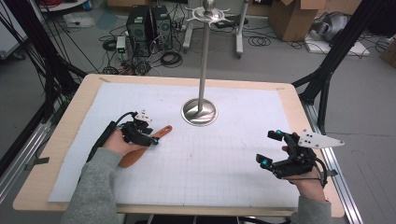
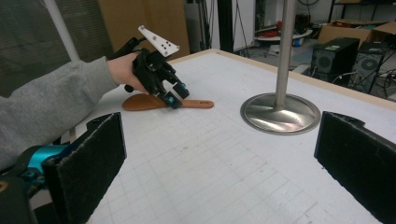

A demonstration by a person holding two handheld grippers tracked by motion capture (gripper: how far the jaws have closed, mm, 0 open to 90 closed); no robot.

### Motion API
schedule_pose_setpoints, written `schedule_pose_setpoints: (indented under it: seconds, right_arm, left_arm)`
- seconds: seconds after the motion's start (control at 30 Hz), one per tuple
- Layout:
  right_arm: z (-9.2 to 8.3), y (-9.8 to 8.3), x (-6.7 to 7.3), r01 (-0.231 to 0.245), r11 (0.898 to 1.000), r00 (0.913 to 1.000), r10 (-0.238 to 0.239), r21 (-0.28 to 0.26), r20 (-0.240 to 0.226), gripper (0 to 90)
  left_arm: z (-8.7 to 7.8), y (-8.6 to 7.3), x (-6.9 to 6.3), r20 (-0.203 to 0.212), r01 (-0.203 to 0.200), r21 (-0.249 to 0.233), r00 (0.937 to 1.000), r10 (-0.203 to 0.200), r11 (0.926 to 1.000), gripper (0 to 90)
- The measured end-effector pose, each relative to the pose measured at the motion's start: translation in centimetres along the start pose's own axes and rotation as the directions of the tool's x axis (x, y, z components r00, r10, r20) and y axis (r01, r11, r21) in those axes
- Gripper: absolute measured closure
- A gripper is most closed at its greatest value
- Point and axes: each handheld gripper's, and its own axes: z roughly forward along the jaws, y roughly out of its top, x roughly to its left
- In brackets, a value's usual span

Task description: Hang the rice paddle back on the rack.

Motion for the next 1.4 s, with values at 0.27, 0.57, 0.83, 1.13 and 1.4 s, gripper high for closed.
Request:
schedule_pose_setpoints:
  seconds: [0.27, 0.57, 0.83, 1.13, 1.4]
  right_arm:
    - [0.1, 0.0, -0.1, 0.003, 1.0, 1.0, -0.003, -0.001, 0.001, 0.7]
    - [-0.2, 0.0, -0.1, -0.008, 1.0, 0.9999, 0.008, -0.006, 0.006, 0.7]
    - [-0.2, 0.0, -0.1, -0.001, 1.0, 1.0, 0.001, -0.007, 0.005, 0.7]
    - [0.3, 0.2, -0.1, 0.008, 1.0, 0.9999, -0.008, -0.005, -0.01, 0.7]
    - [0.8, 0.4, -0.1, 0.009, 1.0, 0.9998, -0.009, 0.0, -0.02, 0.7]
  left_arm:
    - [-0.1, 0.0, -0.1, -0.004, -0.008, 0.007, 1.0, 0.008, 0.9999, 49.7]
    - [-0.1, 0.0, -0.2, 0.017, -0.018, 0.007, 0.9997, 0.018, 0.9998, 62.5]
    - [-0.1, 0.1, -0.4, -0.002, -0.029, 0.002, 0.9996, 0.029, 0.9996, 65.0]
    - [-1.9, 0.4, -0.5, -0.025, -0.018, -0.049, 0.9996, 0.017, 0.9986, 65.0]
    - [-4.2, 0.6, -0.7, -0.033, 0.001, -0.103, 0.9995, -0.005, 0.9947, 65.0]
